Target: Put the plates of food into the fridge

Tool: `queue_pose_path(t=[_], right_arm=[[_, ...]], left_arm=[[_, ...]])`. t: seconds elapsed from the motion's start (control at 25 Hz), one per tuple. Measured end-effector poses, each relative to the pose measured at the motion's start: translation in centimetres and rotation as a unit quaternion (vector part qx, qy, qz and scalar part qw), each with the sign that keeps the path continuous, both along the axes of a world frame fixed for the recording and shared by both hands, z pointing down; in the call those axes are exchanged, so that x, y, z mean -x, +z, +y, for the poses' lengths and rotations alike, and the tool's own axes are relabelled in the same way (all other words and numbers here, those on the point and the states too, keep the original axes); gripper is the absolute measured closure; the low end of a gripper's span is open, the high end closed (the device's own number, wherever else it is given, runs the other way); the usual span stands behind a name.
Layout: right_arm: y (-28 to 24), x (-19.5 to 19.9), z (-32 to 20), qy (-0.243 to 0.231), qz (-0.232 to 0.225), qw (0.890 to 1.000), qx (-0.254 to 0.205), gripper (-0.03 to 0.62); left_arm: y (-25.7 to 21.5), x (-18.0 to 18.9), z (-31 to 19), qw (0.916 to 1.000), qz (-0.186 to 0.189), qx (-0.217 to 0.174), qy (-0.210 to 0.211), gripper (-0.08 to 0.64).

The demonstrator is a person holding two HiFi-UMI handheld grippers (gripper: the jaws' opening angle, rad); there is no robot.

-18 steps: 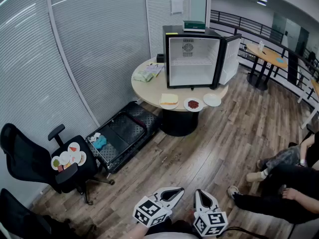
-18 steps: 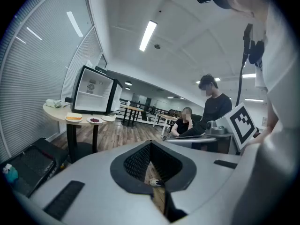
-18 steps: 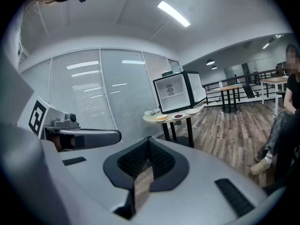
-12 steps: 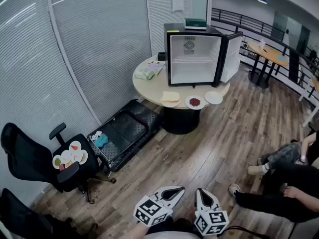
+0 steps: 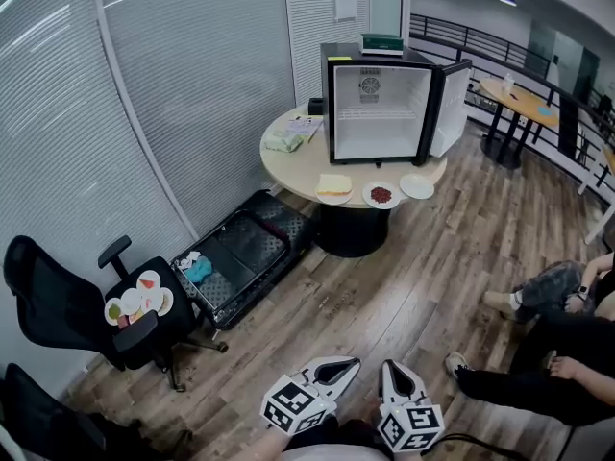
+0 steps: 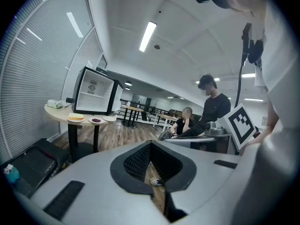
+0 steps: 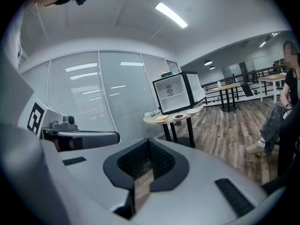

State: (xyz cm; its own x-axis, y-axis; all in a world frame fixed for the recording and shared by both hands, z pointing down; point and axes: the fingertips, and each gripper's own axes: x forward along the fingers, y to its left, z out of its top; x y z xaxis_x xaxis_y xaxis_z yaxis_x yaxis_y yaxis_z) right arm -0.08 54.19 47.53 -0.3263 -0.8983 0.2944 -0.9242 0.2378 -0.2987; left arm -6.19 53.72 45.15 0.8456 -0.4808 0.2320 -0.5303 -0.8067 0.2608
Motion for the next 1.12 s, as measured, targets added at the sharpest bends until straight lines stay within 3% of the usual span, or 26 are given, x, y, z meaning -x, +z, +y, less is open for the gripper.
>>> queue_pose_path(t=[0.68,1.12], right_arm=[[1.7,3.1,0.6,0.038,-0.009,0.999,0.006,0.584],[0.9,1.4,-2.6,0.047,-0.005,0.999,-0.006,0.584]], left_arm=[[2.0,4.7,-0.4,0.9997,0.011,0.021,0.008,0.555],[1.4,3.9,-3.6,0.9999,0.012,0.002,-0.005,0.555]])
